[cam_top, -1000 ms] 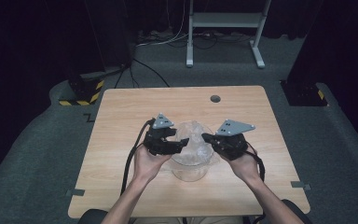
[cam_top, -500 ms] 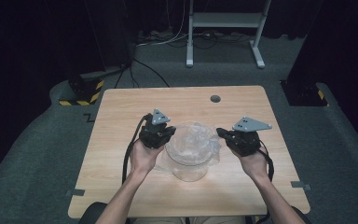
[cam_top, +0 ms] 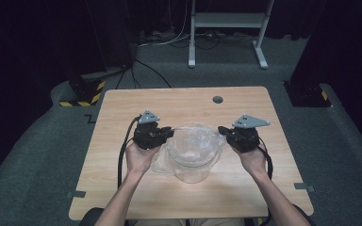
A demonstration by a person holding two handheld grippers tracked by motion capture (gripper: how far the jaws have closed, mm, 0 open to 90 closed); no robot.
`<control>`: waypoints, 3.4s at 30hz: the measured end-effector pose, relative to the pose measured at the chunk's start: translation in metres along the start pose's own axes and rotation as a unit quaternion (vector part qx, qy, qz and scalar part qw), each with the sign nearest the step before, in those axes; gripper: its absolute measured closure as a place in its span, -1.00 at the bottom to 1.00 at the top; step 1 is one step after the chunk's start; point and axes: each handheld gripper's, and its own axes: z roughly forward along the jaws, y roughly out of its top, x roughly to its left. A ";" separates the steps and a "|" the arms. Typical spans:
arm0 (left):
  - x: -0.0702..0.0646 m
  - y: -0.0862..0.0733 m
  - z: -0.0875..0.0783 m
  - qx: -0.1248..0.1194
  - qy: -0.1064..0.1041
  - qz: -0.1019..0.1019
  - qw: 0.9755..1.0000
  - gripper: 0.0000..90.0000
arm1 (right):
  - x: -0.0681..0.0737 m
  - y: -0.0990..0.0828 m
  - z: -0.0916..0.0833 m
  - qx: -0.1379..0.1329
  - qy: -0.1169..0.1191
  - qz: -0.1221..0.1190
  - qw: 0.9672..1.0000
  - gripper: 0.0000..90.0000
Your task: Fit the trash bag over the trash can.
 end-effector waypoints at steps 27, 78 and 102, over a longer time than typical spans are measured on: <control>0.025 -0.023 -0.010 -0.021 -0.044 -0.101 0.994 0.98 | -0.009 0.003 0.043 0.022 0.028 0.013 0.999 1.00; 0.054 -0.021 0.034 0.027 -0.053 -0.165 0.985 0.99 | -0.019 -0.010 0.048 0.056 0.009 0.027 0.998 0.99; 0.052 -0.019 0.015 -0.014 -0.036 -0.179 0.983 -0.05 | -0.019 -0.017 0.020 0.028 -0.012 0.051 0.998 0.38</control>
